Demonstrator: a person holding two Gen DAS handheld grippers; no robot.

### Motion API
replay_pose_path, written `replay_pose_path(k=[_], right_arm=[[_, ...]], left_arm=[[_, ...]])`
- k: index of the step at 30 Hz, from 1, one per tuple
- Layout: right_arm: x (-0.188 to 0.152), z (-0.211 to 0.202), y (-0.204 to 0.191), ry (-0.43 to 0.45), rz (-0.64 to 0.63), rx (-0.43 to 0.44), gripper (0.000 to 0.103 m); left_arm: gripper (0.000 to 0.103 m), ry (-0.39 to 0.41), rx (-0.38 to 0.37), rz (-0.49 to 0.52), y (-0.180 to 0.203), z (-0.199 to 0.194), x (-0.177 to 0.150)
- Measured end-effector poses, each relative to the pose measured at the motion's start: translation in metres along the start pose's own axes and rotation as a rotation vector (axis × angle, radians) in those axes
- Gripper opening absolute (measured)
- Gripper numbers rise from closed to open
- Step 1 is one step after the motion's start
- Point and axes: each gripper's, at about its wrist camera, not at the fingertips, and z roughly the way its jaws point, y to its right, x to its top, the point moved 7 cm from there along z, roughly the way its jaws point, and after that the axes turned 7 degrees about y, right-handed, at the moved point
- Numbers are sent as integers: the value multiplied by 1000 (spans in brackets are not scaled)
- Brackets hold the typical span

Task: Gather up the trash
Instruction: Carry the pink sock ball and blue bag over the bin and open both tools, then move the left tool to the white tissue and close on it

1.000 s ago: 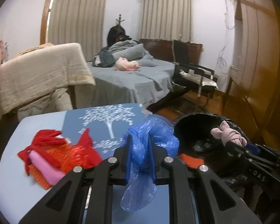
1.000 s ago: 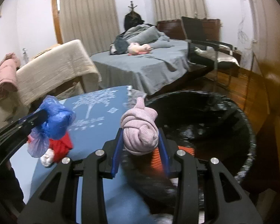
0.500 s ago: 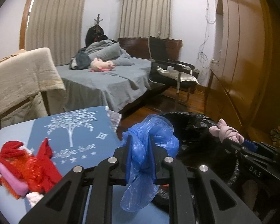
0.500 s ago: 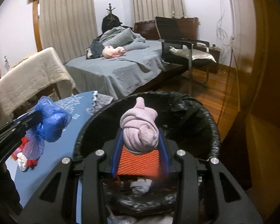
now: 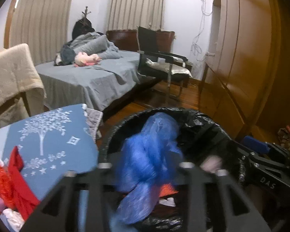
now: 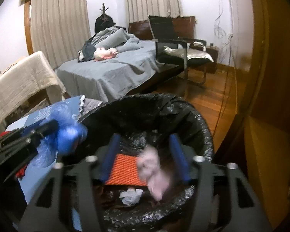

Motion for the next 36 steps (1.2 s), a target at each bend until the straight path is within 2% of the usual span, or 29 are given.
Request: replay_pose_path(k=[1,2,3,6,11,14,20,30,36], right_arm=[[1,-1,1,4,0,-1,63],[2,-2,1,8,-1,-2,70],[3,-2,3,13,-3,-7,78],[4,-7,5,35,-1,-26,89],[6,-13,2,46,16,-16,96],[5,-15,-6,48,12,-6,96],[-2,-17,-38,30,9,48,96],[-18,-18,-126,4,-63,188,96],[-30,-20,-177,-5,-121,269,96]], left_arm=[[57,0,-7,-3,0,1,0],[63,-2,-14,-5,0,1,0],[66,-4,-20,-6,0,1,-1],[73,2,-12,-8,-4,-3,-1],[84,23,49,-5,-22,-23,-4],[89,34,95,-5,-40,-39,-5],[90,49,191,-20,-79,-73,-14],[90,49,374,-55,-157,-135,-45],[90,34,442,-89,-187,-154,-66]])
